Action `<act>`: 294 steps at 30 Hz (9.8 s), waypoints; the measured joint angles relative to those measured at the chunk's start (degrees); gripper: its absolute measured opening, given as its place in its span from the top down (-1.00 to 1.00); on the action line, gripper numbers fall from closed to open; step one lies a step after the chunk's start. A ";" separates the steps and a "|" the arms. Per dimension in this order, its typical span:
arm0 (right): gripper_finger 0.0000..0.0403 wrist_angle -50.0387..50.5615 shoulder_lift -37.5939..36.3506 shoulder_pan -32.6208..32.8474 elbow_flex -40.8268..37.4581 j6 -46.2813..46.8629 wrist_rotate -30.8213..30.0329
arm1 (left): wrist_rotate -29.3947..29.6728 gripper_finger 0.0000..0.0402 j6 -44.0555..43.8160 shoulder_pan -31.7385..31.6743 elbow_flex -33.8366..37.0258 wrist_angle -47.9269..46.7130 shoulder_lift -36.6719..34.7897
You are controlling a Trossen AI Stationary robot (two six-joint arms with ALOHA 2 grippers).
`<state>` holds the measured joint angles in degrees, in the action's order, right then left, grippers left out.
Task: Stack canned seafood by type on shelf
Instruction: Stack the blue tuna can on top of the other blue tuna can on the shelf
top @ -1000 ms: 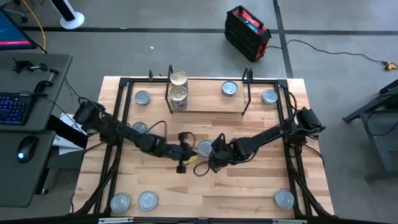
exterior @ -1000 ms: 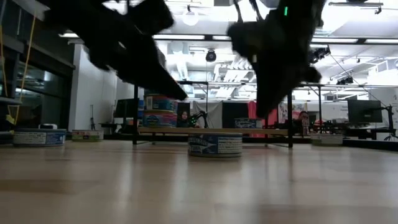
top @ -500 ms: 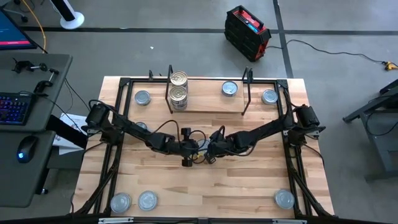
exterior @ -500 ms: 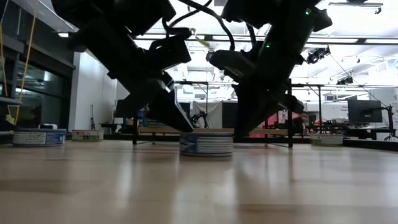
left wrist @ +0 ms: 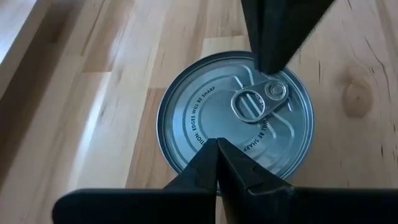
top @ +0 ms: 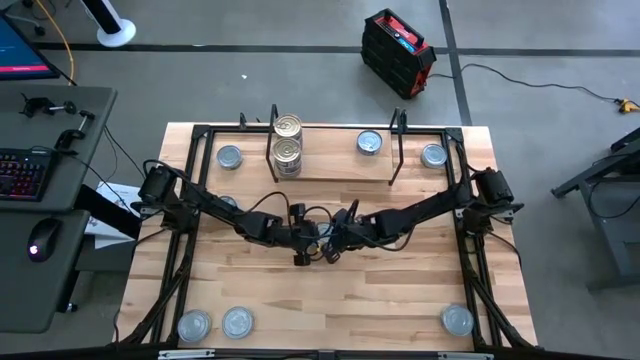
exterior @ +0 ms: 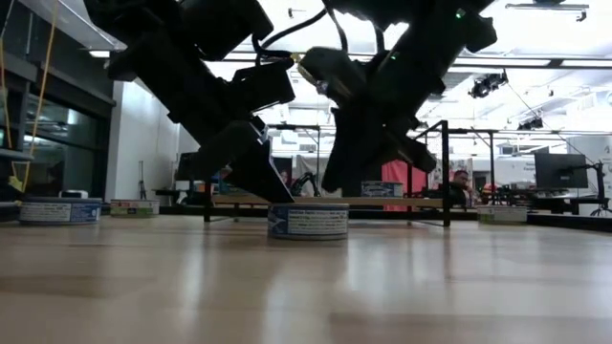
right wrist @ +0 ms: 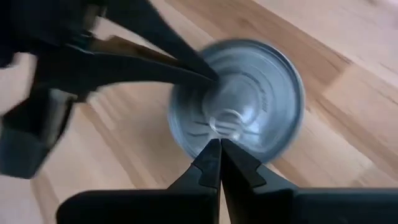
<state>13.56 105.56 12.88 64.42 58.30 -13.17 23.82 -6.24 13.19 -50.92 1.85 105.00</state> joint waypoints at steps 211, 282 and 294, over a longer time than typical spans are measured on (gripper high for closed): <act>-0.49 24.97 11.83 -12.41 34.21 -50.74 11.94 | 4.86 1.00 -39.43 21.92 18.76 -7.82 -51.84; 0.45 -30.35 -24.53 0.62 -31.38 45.75 -55.35 | 20.39 1.00 -16.06 6.54 14.63 -4.49 -64.94; 0.45 -25.78 -3.40 -5.24 -20.32 67.91 -60.92 | 6.65 1.00 -14.94 -6.96 14.65 -4.64 -63.81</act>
<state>-12.22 102.16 7.64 44.11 126.21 -74.09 30.47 -21.18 6.23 -36.27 -2.80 41.19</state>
